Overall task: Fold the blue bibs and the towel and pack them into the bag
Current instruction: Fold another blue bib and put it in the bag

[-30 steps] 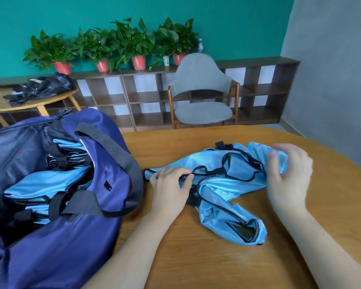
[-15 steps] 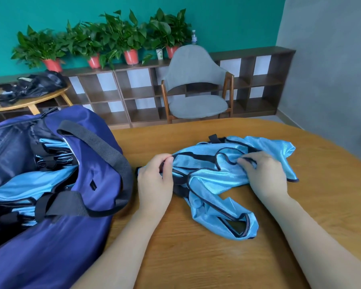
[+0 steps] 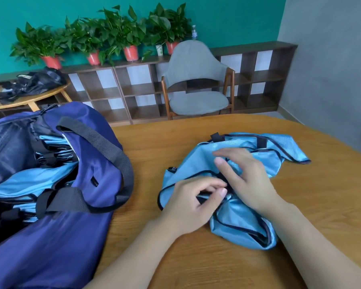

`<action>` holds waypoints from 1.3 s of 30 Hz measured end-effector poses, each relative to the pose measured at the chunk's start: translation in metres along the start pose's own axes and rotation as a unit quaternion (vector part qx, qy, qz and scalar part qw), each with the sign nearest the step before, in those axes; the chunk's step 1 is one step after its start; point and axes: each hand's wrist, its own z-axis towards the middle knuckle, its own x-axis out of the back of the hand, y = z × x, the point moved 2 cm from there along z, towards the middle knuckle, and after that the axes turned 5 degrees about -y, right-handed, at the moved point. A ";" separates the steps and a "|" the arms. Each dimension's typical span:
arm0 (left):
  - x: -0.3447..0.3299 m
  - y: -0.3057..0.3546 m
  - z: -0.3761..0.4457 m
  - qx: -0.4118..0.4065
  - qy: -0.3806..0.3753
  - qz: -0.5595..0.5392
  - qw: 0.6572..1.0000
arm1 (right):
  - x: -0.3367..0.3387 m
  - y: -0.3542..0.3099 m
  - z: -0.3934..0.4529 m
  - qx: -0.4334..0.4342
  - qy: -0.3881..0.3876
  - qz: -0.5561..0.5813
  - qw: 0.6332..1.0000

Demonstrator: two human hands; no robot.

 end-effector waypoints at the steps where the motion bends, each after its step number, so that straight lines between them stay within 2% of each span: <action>1: 0.000 -0.001 0.000 -0.020 0.007 0.019 1.000 | -0.003 0.001 0.000 0.005 -0.047 0.013 0.999; 4: 0.012 -0.017 0.004 -0.020 0.073 0.097 0.992 | -0.009 0.010 -0.001 -0.030 -0.149 0.030 0.988; 6: 0.024 -0.033 0.006 0.038 0.105 0.134 0.985 | -0.008 0.019 -0.003 -0.062 -0.150 0.025 0.986; 9: 0.040 -0.052 0.006 0.151 0.048 0.155 0.975 | 0.001 0.031 -0.003 -0.112 -0.112 -0.008 0.987; 12: 0.043 -0.062 0.004 0.196 -0.021 0.151 0.969 | 0.008 0.040 -0.003 -0.120 -0.100 -0.065 0.986; 16: 0.041 -0.060 0.007 0.191 -0.049 0.174 0.965 | 0.005 0.041 -0.003 -0.128 -0.095 -0.088 0.983; 19: 0.043 -0.059 0.009 0.179 -0.080 0.193 0.961 | -0.003 0.036 -0.001 -0.117 -0.142 -0.106 0.977; 22: 0.044 -0.058 0.010 0.136 0.008 0.170 0.976 | -0.010 0.032 0.005 -0.108 -0.167 -0.172 0.965; 24: 0.043 -0.051 0.012 0.142 0.069 0.115 0.981 | -0.012 0.026 0.011 -0.101 -0.149 -0.203 0.963; 26: 0.045 -0.040 0.015 0.165 0.115 0.061 0.978 | -0.012 0.020 0.015 -0.081 -0.096 -0.210 0.970; 29: 0.054 -0.021 0.024 0.157 0.156 0.032 0.975 | 0.009 0.008 0.022 -0.088 -0.014 -0.141 0.986; 32: 0.073 0.008 0.038 0.156 0.106 0.031 0.982 | 0.050 -0.018 0.040 -0.111 0.029 -0.117 0.986; 36: 0.110 0.050 0.064 0.137 -0.025 0.145 0.980 | 0.112 -0.055 0.064 -0.113 0.064 -0.125 0.984; 39: 0.144 0.081 0.086 0.094 -0.031 0.226 0.969 | 0.154 -0.087 0.075 -0.118 0.072 -0.098 0.985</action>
